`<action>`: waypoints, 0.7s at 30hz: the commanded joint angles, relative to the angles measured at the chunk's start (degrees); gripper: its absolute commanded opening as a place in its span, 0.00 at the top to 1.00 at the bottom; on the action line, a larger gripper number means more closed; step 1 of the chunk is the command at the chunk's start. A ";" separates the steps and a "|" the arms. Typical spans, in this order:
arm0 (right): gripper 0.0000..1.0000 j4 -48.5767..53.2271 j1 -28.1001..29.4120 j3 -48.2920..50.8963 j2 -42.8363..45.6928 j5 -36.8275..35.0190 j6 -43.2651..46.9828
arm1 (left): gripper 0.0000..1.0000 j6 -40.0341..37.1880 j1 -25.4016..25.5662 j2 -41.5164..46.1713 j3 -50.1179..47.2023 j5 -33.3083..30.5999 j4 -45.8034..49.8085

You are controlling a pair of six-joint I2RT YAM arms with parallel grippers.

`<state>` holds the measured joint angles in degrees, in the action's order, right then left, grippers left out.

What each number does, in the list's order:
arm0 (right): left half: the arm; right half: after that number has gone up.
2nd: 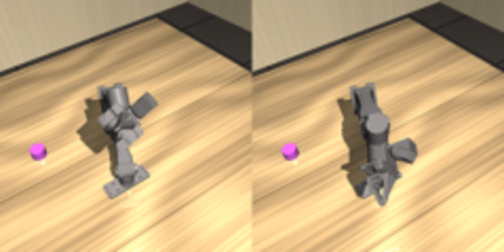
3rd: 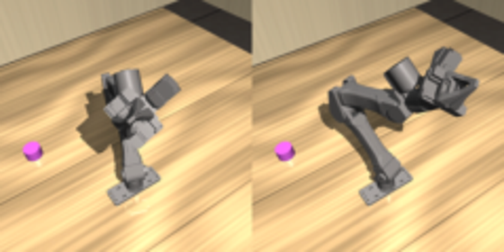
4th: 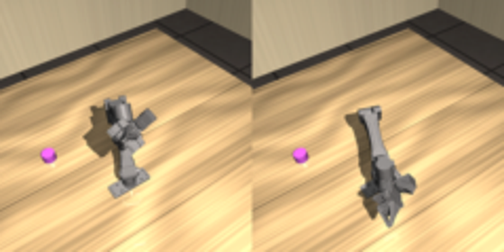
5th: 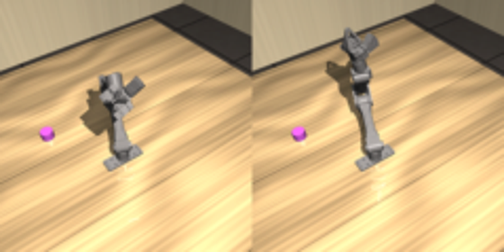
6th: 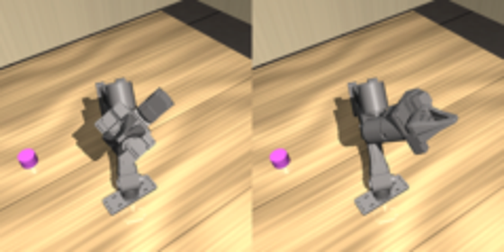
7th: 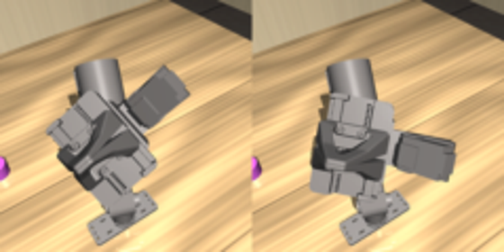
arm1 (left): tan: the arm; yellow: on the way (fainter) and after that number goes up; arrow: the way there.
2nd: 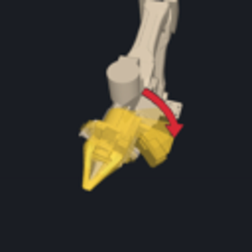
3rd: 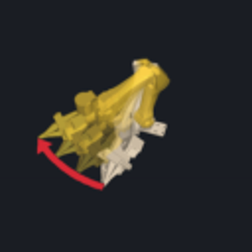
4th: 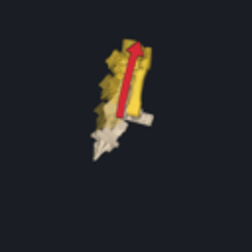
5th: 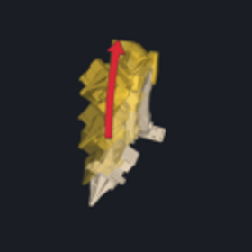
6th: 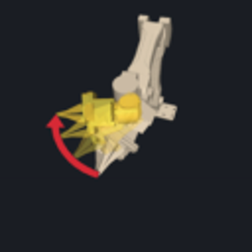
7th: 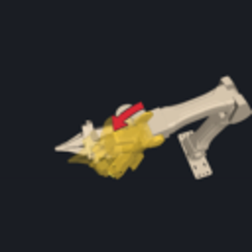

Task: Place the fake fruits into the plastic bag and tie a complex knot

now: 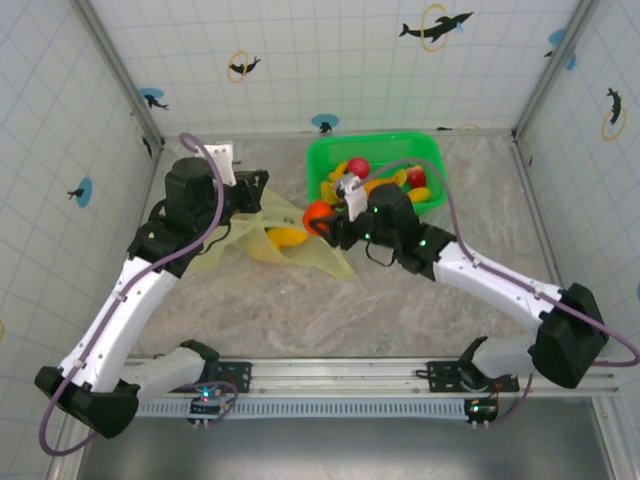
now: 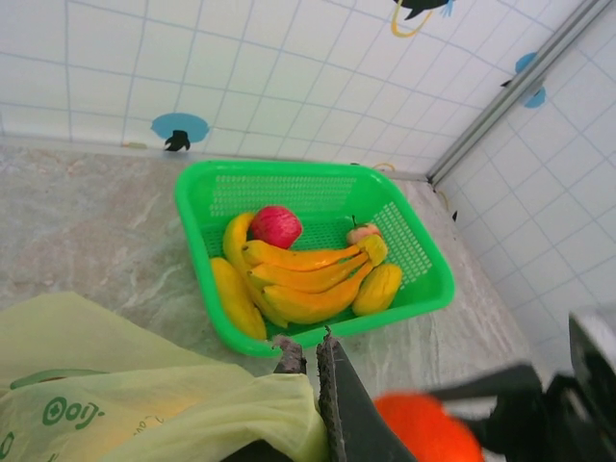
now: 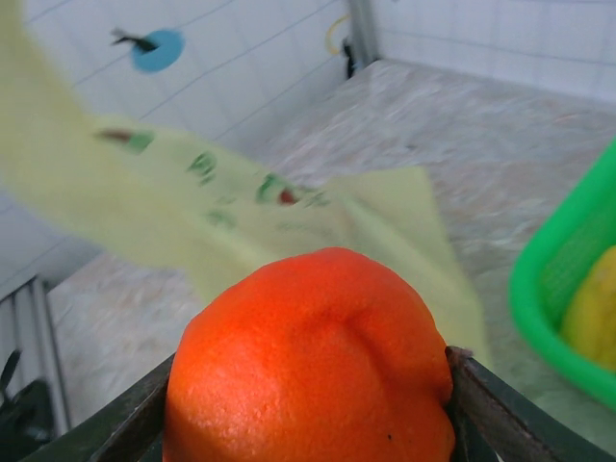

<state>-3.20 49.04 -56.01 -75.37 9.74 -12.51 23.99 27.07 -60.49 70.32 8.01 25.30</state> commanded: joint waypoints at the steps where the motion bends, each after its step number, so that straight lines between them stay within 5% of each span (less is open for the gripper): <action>1: 0.38 -1.60 3.92 3.33 2.16 -3.46 1.64 | 0.90 0.11 0.44 1.38 0.74 -0.48 0.63; 10: 0.38 -2.67 6.52 4.62 -4.95 -7.81 4.82 | 0.90 0.04 0.42 2.65 -0.15 -0.59 0.27; 21: 0.37 -5.18 3.70 -11.76 -24.80 -13.15 7.15 | 0.89 -0.04 0.41 3.02 -0.62 2.54 -0.73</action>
<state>-4.49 52.99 -61.93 -97.23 -1.08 -6.63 23.99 27.07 -57.84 70.06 8.69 25.23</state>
